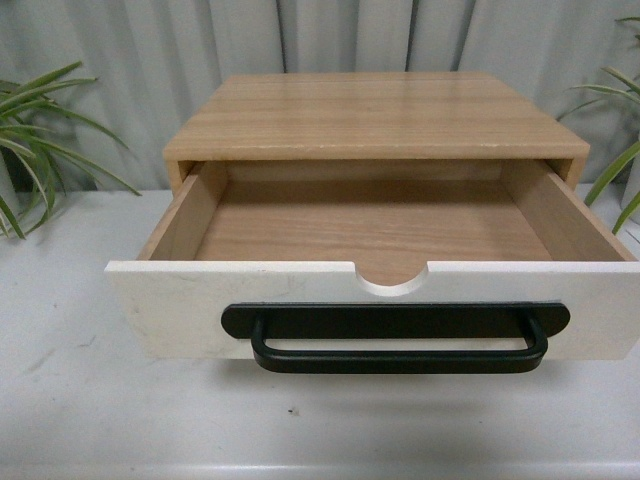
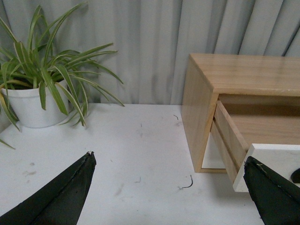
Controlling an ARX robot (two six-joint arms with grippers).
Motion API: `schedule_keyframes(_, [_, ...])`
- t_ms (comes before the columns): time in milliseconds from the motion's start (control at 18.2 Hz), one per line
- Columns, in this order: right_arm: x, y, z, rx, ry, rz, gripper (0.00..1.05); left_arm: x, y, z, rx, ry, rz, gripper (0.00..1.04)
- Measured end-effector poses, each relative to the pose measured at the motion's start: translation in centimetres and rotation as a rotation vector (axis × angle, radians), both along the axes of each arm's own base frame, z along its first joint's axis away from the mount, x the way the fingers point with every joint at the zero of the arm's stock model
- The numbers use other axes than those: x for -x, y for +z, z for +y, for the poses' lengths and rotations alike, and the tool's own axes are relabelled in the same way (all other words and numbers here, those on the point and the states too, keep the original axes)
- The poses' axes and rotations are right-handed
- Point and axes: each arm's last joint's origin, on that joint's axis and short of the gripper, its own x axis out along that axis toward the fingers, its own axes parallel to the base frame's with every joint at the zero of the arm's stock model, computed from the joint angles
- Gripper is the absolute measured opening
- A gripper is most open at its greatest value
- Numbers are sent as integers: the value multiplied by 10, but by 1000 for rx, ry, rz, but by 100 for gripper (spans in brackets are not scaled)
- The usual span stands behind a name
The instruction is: Pull drawer
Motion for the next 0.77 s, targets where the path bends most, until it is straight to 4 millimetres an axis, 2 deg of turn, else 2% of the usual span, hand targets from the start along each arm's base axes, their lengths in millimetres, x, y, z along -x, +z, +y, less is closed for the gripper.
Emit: schedule_keyframes(771, [0,0,0,0,0,0,98,0,0,0,0,0,0,98])
